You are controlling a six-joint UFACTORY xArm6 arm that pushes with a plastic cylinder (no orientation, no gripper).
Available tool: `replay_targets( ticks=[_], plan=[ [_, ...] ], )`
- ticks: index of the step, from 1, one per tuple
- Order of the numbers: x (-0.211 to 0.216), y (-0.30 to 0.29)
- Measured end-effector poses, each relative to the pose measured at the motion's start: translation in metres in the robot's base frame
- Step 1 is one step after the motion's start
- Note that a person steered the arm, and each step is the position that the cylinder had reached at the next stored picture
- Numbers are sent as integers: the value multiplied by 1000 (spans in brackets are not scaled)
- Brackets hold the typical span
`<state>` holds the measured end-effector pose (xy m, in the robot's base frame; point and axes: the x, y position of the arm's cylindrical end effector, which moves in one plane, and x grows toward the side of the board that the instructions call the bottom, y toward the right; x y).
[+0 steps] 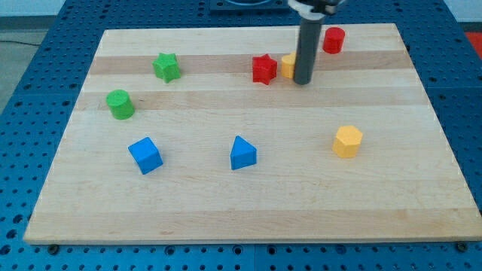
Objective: Move red blocks to be parallel to each other
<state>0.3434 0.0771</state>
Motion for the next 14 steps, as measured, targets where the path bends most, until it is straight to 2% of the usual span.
replay_targets(
  ticks=[2,3,4,5,7,8,9,10,11,13,14],
  plan=[
    [-30,-94],
    [-38,-106],
    [-39,-78],
    [-32,-23],
    [10,6],
    [11,75],
    [-22,124],
    [-81,160],
    [-108,168],
    [-97,34],
    [-88,3]
  ],
)
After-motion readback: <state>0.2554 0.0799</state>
